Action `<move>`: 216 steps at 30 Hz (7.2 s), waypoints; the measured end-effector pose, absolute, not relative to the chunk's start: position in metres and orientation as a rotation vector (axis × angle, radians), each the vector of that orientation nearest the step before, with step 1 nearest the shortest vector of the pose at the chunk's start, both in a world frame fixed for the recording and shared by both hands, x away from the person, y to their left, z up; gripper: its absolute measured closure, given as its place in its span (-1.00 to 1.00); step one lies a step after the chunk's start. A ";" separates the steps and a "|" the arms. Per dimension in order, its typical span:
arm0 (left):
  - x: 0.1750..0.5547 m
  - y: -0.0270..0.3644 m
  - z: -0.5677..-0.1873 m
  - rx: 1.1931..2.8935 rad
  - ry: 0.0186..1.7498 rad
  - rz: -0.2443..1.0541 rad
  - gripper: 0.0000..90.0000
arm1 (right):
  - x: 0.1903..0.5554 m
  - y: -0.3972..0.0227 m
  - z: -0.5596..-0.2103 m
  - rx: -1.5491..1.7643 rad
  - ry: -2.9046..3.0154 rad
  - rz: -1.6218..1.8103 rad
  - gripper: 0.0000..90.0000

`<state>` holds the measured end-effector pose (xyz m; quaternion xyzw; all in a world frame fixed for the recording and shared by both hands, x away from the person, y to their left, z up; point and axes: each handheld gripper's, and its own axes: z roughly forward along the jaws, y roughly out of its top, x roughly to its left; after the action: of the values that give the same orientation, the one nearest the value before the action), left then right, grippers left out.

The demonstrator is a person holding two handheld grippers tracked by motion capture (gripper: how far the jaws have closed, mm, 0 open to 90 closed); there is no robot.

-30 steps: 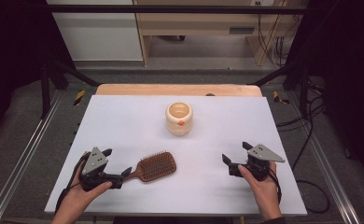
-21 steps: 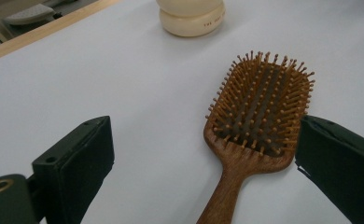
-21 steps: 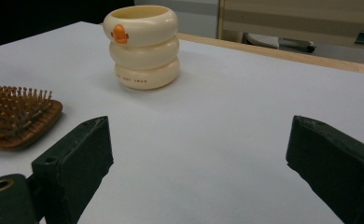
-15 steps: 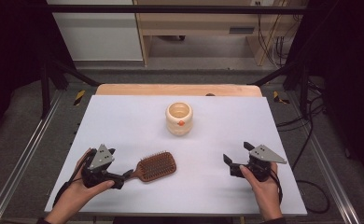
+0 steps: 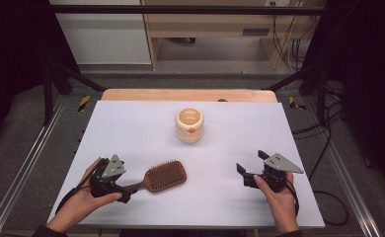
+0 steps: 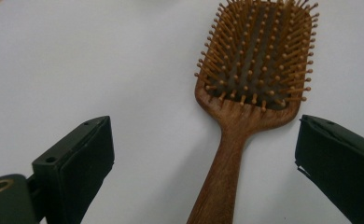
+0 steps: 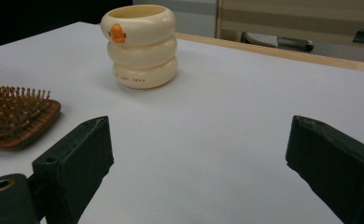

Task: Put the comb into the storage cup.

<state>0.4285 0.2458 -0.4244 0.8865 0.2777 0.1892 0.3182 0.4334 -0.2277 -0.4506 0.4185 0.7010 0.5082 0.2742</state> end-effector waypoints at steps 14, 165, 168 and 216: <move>0.436 0.243 -0.433 2.438 0.700 0.451 -0.88 | 0.433 -0.228 -0.451 1.126 1.887 1.365 -0.83; 0.427 0.205 -0.439 1.962 0.602 0.655 0.62 | 0.418 -0.163 -0.433 1.159 1.825 1.701 -0.85; 0.427 0.206 -0.438 1.959 0.602 0.655 0.62 | 0.418 -0.156 -0.429 1.173 1.825 1.739 -0.85; 0.420 0.200 -0.435 1.920 0.543 0.693 0.62 | 0.446 -0.052 -0.377 1.117 1.883 1.947 -0.68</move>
<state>0.4196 0.2001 -0.4350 0.7913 0.2236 0.2854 0.4923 0.4464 -0.0517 -0.3771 0.3792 0.6390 0.6609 0.1057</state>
